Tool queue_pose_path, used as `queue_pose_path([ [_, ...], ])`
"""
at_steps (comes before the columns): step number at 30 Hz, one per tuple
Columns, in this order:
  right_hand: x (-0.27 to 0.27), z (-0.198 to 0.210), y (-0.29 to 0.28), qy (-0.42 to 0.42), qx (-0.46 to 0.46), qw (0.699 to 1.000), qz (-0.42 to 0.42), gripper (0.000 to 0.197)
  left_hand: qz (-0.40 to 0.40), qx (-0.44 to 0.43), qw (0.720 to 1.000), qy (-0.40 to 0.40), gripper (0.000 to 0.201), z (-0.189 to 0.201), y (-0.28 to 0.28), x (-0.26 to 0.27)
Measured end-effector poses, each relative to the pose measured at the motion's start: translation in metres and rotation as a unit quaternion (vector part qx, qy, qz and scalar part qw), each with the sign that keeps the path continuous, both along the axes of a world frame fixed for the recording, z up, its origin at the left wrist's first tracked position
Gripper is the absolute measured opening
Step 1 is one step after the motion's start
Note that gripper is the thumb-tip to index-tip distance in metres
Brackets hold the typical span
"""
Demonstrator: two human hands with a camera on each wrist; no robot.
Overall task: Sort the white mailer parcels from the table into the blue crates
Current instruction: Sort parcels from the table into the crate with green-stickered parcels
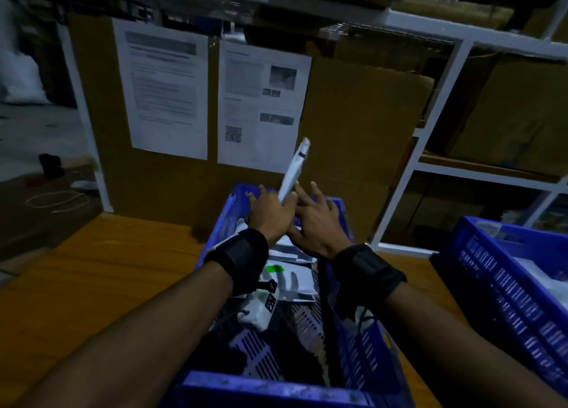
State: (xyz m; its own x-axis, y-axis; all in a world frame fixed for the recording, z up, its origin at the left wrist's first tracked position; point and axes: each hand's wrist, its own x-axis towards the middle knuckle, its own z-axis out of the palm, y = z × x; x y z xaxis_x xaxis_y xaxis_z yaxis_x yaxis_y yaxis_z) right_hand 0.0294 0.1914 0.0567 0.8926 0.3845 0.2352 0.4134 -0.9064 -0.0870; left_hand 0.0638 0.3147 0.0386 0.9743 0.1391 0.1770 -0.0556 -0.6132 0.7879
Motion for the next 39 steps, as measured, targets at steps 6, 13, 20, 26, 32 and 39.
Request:
queue_pose_path([
  [6, 0.004, -0.010, -0.005, 0.064, -0.060, 0.996, 0.021, 0.063, -0.008, 0.056, 0.998, 0.000, 0.035, -0.006, 0.015, 0.007],
  [13, 0.008, -0.003, -0.005, -0.073, -0.033, 0.992, -0.102, 0.085, -0.049, 0.369, 0.928, -0.010, 0.028, -0.026, 0.013, -0.002],
  [20, 0.024, -0.030, 0.006, 0.065, -0.212, 0.972, -0.082, 0.062, -0.129, 0.476, 0.867, -0.064, 0.039, -0.058, 0.017, -0.001],
  [26, 0.034, -0.070, 0.011, 0.163, -0.174, 0.968, -0.077, 0.035, -0.144, 0.511, 0.846, -0.048, 0.050, -0.089, 0.022, -0.001],
  [32, 0.044, -0.116, -0.009, 0.132, -0.156, 0.970, -0.129, 0.039, -0.120, 0.517, 0.846, 0.059, 0.056, -0.107, 0.029, 0.001],
  [39, 0.043, -0.149, -0.003, 0.133, -0.129, 0.977, -0.108, 0.047, -0.129, 0.574, 0.806, 0.066, 0.031, -0.101, 0.030, -0.005],
])
